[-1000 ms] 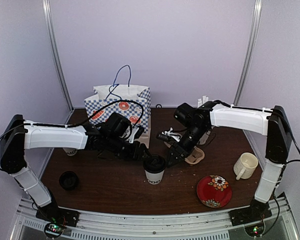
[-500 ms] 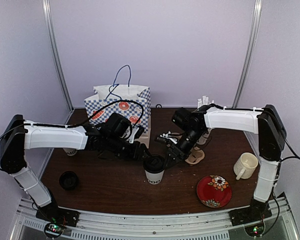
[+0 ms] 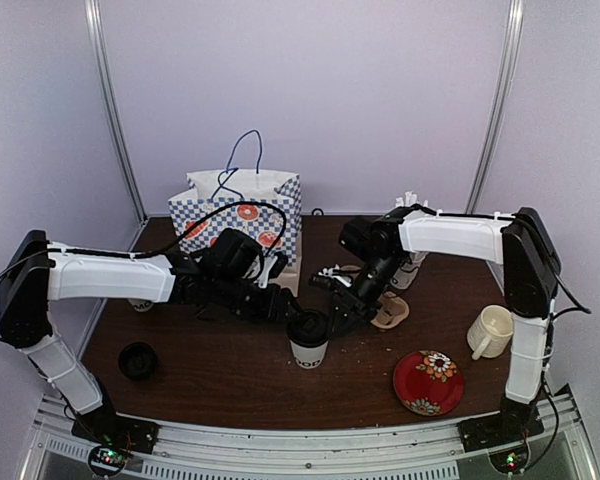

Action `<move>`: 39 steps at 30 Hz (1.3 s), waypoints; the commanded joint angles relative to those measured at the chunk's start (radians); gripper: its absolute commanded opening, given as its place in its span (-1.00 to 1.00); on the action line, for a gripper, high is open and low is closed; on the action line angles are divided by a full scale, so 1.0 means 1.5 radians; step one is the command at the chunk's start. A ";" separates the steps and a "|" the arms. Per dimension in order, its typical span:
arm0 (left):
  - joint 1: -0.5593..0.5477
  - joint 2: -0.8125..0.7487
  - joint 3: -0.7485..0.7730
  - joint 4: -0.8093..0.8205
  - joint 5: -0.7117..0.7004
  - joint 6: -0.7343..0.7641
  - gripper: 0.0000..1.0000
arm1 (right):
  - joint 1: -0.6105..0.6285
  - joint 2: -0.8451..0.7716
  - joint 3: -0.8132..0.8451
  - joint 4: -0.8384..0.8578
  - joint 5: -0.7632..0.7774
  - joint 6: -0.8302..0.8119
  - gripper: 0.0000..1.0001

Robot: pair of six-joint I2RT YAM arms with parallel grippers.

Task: Pack the takeout coffee

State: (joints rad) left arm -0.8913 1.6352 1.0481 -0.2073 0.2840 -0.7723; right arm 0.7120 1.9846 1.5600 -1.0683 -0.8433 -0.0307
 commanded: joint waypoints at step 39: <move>-0.024 -0.060 0.043 -0.077 -0.092 0.091 0.33 | -0.041 -0.112 -0.018 0.036 0.088 -0.079 0.19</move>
State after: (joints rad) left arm -0.9234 1.5631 1.0611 -0.2947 0.1780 -0.6937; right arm 0.6537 1.8538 1.5799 -1.0466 -0.6830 -0.1341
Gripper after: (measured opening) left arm 0.676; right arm 0.607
